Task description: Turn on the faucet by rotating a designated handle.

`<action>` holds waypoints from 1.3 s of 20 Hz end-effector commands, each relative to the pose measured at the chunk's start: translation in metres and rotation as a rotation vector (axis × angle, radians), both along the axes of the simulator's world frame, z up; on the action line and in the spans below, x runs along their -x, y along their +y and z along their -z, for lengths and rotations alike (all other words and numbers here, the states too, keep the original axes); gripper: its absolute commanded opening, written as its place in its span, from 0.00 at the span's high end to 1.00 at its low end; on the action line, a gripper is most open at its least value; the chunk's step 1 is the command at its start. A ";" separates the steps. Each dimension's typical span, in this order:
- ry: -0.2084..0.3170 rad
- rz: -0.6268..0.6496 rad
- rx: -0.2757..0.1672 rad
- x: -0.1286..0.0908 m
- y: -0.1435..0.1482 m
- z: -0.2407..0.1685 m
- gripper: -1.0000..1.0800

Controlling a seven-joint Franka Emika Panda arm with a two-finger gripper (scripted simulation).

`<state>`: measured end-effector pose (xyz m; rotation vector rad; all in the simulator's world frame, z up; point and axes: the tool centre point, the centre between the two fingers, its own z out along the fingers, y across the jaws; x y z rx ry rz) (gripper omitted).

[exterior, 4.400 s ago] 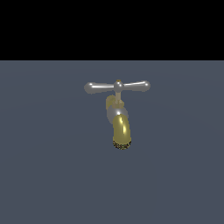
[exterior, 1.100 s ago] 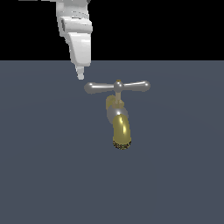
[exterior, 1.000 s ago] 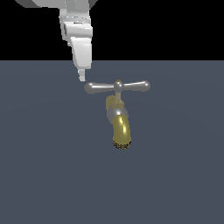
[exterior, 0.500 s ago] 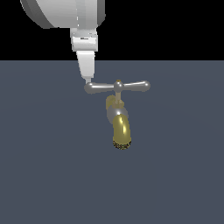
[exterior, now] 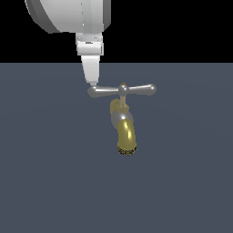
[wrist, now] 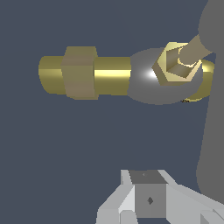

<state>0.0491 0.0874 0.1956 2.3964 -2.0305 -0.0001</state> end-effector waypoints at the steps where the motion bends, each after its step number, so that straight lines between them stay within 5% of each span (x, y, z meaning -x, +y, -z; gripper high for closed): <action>1: 0.000 -0.003 0.000 0.001 0.001 -0.001 1.00; 26: -0.001 -0.003 0.000 0.063 -0.004 -0.001 1.00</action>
